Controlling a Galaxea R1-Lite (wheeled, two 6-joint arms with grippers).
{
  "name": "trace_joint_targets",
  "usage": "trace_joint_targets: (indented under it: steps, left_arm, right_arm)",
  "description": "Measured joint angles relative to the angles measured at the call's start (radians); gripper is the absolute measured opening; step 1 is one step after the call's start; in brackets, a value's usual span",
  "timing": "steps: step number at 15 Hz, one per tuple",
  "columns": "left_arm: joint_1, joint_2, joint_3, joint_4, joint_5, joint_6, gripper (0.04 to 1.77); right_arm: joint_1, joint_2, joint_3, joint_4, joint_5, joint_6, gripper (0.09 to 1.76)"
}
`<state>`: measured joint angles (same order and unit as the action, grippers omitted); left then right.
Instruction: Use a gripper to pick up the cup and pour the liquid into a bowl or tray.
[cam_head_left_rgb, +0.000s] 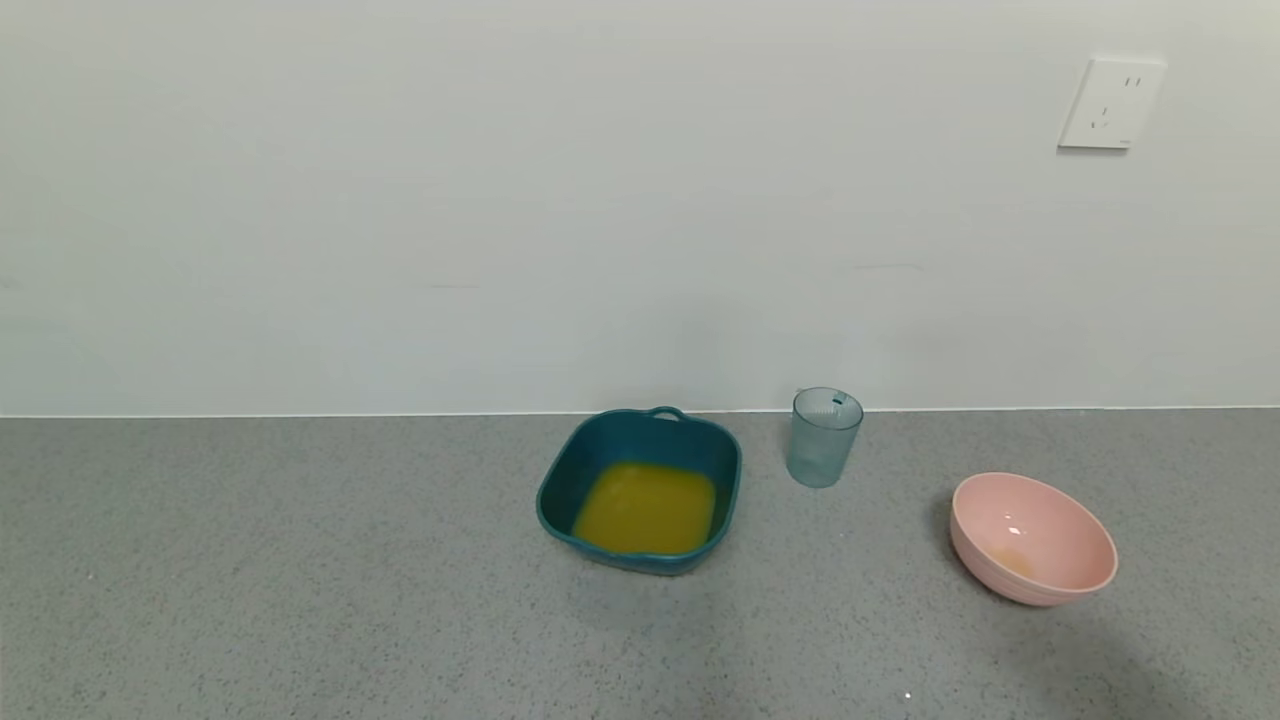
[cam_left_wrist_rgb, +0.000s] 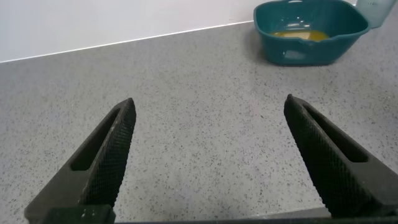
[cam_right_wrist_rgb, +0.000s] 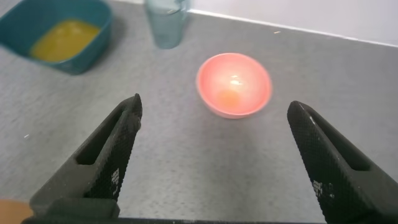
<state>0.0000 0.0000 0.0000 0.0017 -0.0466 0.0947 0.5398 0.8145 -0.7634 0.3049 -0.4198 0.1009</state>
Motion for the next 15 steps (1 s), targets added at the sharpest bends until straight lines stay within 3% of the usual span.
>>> trace_joint_targets:
  steps: [5, 9, 15]
  left_arm:
    - [0.0, 0.0, 0.0, 0.0, 0.0, 0.0, 1.72]
    - [0.0, 0.0, 0.0, 0.0, 0.0, 0.0, 1.72]
    - [0.0, 0.0, 0.0, 0.0, 0.0, 0.0, 1.72]
  right_arm:
    - [-0.265, -0.192, 0.032, 0.013, 0.002, -0.034, 1.7]
    - [-0.426, -0.353, 0.053, 0.049, 0.002, -0.036, 1.7]
    - [-0.521, -0.549, 0.081, 0.131, 0.038, -0.039, 1.7]
